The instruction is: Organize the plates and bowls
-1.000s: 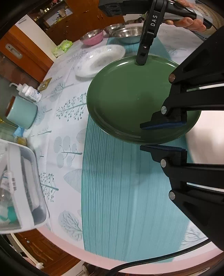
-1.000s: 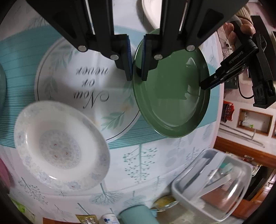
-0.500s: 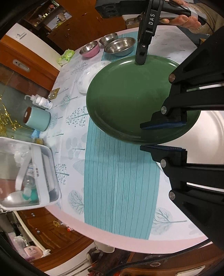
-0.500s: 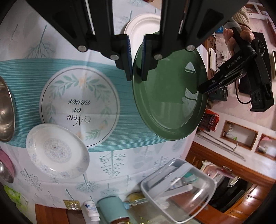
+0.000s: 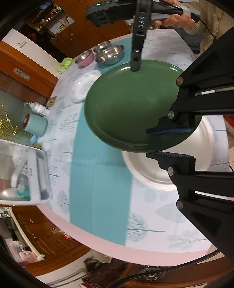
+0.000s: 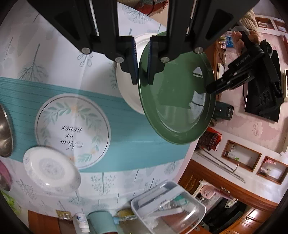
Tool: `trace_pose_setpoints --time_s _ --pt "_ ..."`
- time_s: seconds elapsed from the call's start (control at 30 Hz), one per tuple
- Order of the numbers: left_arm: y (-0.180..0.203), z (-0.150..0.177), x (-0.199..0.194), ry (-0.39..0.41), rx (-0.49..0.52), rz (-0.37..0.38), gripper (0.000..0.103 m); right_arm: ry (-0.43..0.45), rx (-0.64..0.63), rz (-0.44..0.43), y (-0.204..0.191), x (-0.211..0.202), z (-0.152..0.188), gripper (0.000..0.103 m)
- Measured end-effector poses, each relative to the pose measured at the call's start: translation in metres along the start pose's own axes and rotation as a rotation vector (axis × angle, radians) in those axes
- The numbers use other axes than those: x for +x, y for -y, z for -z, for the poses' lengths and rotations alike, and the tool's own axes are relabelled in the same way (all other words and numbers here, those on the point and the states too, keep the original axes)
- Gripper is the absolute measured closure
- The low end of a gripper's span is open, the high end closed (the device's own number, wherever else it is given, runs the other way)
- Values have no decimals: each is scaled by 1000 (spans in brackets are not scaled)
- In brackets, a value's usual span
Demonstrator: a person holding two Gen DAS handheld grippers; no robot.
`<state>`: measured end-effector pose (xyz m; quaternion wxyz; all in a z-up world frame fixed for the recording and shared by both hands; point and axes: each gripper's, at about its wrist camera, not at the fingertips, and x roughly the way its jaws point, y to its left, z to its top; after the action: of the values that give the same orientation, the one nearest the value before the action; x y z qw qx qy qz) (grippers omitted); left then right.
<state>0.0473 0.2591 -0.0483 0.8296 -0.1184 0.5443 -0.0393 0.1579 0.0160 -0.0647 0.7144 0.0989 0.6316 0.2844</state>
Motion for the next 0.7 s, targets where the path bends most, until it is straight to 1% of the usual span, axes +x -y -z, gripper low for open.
trace_pose_setpoints --time_s 0.17,0.27,0.4,0.53,0.7 --pt "-19 28 28 -64 -52 7 88 -30 -12 0 -1 21 12 93" --pt "-31 44 46 -96 -86 16 88 -32 -35 31 -4 37 22 93" --pt "-43 58 63 -125 -106 -2 88 -68 -43 59 -3 61 30 93" --pt "-53 65 73 -139 -115 -10 88 -107 -34 74 2 81 34 93" --pt "-58 65 78 -135 -118 -12 88 -124 -18 79 7 96 32 93"
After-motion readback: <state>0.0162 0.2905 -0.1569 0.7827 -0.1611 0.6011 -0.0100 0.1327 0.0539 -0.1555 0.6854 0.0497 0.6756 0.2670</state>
